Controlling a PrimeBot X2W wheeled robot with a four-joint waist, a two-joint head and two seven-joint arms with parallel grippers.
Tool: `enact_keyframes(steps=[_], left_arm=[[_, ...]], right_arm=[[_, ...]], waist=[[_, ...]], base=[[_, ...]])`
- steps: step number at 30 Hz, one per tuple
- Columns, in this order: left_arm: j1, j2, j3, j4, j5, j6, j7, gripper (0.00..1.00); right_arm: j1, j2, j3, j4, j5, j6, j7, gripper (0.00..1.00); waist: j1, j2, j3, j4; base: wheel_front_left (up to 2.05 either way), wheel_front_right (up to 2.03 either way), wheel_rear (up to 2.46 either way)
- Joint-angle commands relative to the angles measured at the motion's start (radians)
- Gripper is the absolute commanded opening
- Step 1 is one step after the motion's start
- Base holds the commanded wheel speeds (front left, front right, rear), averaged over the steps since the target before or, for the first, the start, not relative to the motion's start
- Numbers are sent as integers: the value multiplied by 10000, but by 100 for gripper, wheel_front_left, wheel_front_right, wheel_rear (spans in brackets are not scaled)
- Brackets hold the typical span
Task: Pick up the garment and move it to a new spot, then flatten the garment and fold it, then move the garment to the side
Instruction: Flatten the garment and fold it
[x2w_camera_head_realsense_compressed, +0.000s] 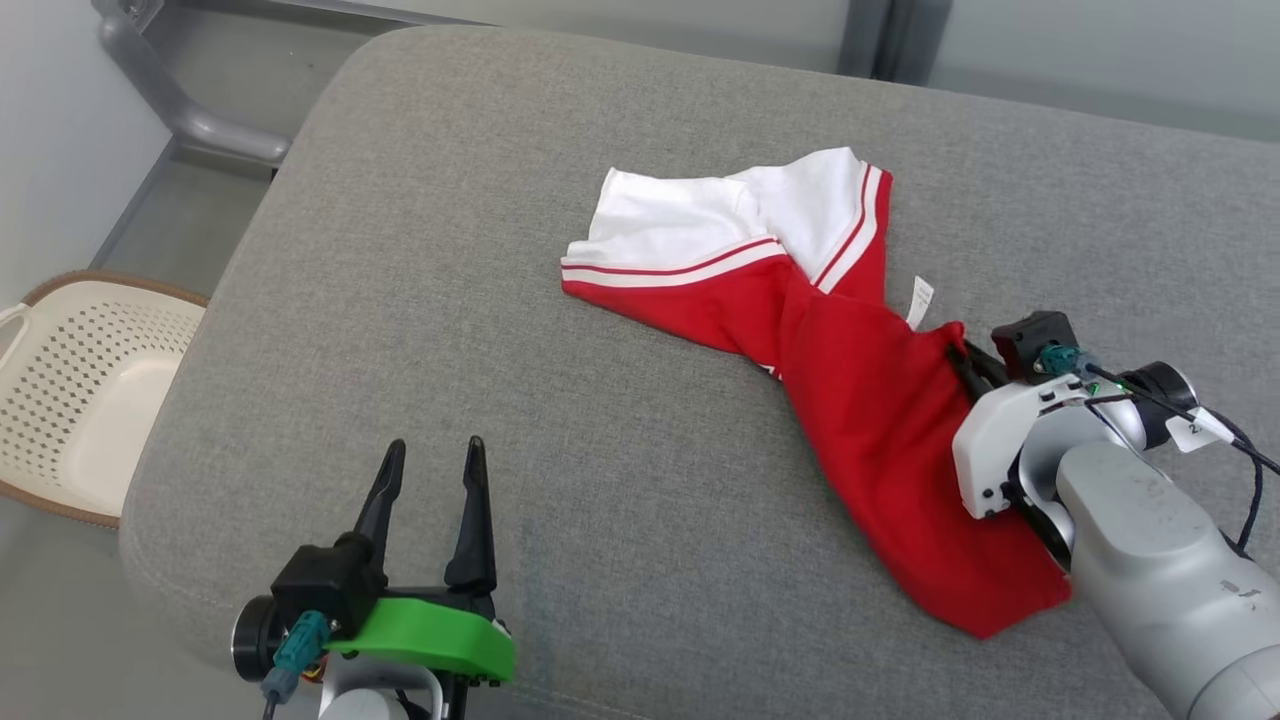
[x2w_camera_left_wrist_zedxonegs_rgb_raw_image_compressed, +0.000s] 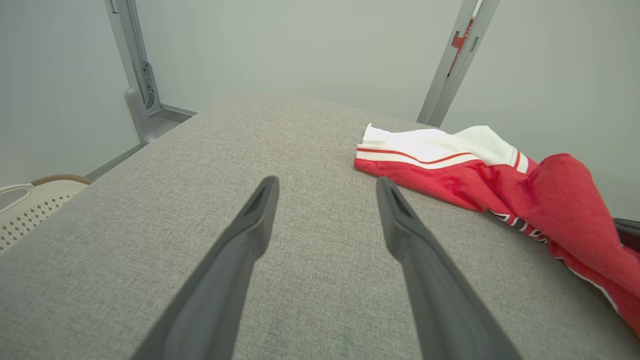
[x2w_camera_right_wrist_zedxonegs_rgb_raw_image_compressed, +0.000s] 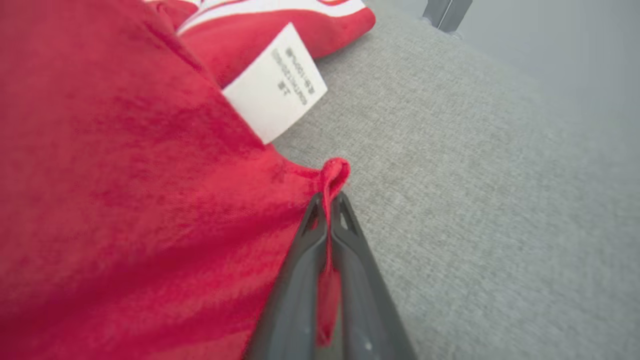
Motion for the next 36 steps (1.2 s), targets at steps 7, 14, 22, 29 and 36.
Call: enact_keyframes(steps=[7, 14, 22, 29, 36], left_arm=[[285, 17, 172, 70, 174, -86, -4, 100], [608, 20, 339, 111, 301, -81, -4, 100], [851, 24, 730, -14, 506, -167, -4, 100], [728, 23, 803, -5, 569, -242, -4, 100], [578, 21, 865, 71, 572, -261, -4, 100]], right_arm=[[-402, 103, 5, -618, -82, -15, -724, 0], [893, 211, 825, -3314, 142, -15, -760, 0], [3086, 43, 2793, -6771, 677, -15, -541, 0], [3887, 68, 4366, -7535, 845, -15, 16, 0], [3807, 96, 5979, -6851, 985, -9, 204, 0]], waist=[[0, 0, -637, -726], [0, 0, -1232, -1364], [0, 0, -1603, -2136], [0, 0, -1517, -2340], [0, 0, -1431, -2336]], base=[[0, 0, 0], [0, 0, 0], [0, 0, 0], [0, 0, 0], [0, 0, 0]])
